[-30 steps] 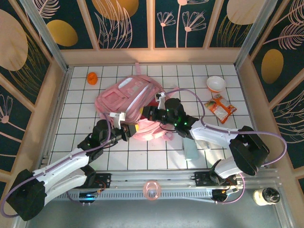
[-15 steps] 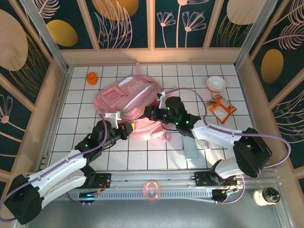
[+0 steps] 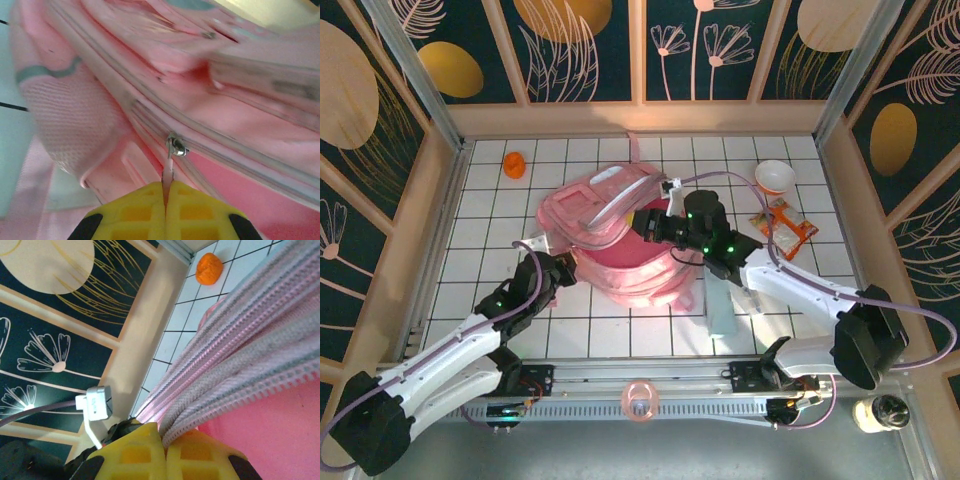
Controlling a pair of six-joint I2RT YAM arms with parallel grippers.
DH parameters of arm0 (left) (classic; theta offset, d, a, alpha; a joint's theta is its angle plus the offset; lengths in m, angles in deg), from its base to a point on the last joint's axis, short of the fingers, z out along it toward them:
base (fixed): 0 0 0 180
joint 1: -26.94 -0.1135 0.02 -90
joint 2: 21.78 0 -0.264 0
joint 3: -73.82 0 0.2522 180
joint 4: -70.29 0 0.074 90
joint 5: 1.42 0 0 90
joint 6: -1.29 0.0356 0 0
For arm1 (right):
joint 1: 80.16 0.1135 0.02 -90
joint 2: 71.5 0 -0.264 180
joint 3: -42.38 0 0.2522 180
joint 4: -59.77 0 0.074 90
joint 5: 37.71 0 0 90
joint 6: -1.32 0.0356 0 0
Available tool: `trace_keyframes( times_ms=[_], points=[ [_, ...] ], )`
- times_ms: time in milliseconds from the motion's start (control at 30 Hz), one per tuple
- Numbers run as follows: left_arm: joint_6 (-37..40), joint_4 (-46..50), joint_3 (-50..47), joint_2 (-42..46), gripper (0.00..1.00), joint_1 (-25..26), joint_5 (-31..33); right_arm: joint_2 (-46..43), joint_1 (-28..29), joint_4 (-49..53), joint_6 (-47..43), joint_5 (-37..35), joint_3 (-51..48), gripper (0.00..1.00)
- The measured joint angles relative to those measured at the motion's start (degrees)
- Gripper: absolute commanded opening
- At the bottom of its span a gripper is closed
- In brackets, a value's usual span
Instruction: Pack the student bag
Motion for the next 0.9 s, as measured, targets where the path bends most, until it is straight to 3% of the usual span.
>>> trace_keyframes(
  times_ms=[133,367,500,767,900],
  points=[
    [1.3,-2.4,0.0,-3.6,0.00,-3.8,1.2,0.0,0.0,0.8,-0.6,1.4,1.1,0.00],
    [4.1,-10.7,1.7,-9.9,0.00,-9.4,-2.0,0.0,0.0,2.3,0.0,1.2,1.1,0.00],
    [5.5,-10.8,4.5,-11.6,0.42,-11.0,-2.1,0.0,0.0,0.2,2.3,-1.2,1.1,0.00],
    [3.9,-3.9,10.3,-6.6,0.58,-12.9,-2.4,3.7,2.9,-8.9,7.4,-11.4,0.7,0.00],
    [2.4,0.2,12.2,-2.5,0.60,-12.9,-2.2,7.0,6.1,-13.9,9.4,-18.2,0.3,0.00]
  ],
)
